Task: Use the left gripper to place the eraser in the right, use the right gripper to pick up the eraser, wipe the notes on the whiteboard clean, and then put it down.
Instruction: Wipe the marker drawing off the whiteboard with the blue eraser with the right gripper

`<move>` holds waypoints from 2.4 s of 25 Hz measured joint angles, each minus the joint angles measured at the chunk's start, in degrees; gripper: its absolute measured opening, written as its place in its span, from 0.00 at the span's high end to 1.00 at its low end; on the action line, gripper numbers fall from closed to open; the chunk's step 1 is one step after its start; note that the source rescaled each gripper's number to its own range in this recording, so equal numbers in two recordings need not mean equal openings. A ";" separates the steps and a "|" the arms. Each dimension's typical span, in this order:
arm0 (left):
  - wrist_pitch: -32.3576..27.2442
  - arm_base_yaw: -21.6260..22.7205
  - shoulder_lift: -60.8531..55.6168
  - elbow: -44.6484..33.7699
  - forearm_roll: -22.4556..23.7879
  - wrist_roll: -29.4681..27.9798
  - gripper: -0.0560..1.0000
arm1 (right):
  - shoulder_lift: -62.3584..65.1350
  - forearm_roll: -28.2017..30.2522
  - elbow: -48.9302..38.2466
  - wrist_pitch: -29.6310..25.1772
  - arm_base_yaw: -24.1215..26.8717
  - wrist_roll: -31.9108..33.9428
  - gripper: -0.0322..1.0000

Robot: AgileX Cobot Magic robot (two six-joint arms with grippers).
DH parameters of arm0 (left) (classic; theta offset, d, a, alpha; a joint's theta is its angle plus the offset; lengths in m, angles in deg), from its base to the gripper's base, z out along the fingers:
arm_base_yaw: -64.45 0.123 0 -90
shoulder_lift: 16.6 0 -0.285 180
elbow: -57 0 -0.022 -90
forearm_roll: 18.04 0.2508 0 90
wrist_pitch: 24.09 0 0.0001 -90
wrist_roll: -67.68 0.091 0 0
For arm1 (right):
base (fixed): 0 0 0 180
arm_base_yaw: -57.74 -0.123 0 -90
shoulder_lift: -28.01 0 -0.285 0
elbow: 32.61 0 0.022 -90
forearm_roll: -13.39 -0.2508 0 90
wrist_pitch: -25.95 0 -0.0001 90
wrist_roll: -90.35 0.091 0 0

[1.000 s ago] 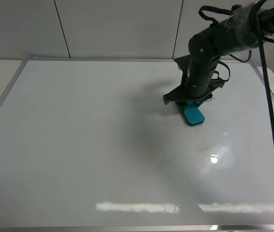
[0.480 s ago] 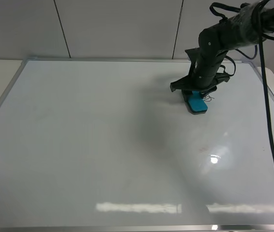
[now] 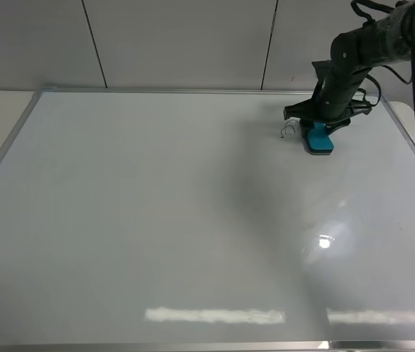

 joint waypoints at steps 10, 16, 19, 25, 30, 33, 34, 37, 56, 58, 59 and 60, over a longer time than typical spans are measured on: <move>0.00 0.00 0.00 0.00 0.00 0.00 0.00 | -0.05 -0.64 0.43 -2.73 2.06 -6.16 0.96; 0.00 0.00 0.00 0.00 0.00 0.00 0.00 | -0.05 -1.78 0.43 -2.93 -7.29 -7.44 0.96; 0.00 0.00 0.00 0.00 0.00 0.00 0.00 | -0.12 -2.00 0.38 -1.16 -12.59 -7.24 0.96; 0.00 0.00 0.00 0.00 0.00 0.00 0.00 | -0.46 0.10 0.20 1.16 -15.50 -2.97 0.96; 0.00 0.00 0.00 0.00 0.00 0.00 0.00 | -0.58 4.88 -0.06 2.24 -15.50 3.23 0.96; 0.00 0.00 0.00 0.00 0.00 0.00 0.00 | -1.72 6.06 1.01 2.56 -14.65 5.24 0.96; 0.00 0.00 0.00 0.00 0.00 0.00 0.00 | -2.13 6.06 1.78 2.09 -14.38 5.35 0.96; 0.00 0.00 0.00 0.00 0.00 0.00 0.00 | -3.78 6.13 4.54 0.85 -13.61 5.62 0.96; 0.00 0.00 0.00 0.00 0.00 0.00 0.00 | -8.05 6.64 11.56 -0.61 -1.99 2.96 0.96; 0.00 0.00 0.00 0.00 0.00 0.00 0.00 | -8.05 5.60 11.75 -0.83 -2.19 0.89 0.96; 0.00 0.00 0.00 0.00 0.00 0.00 0.00 | -8.05 4.81 11.86 -0.95 -2.36 -0.35 0.96; 0.00 0.00 0.00 0.00 0.00 0.00 0.00 | -8.05 3.74 11.85 -1.23 -2.42 -1.62 0.96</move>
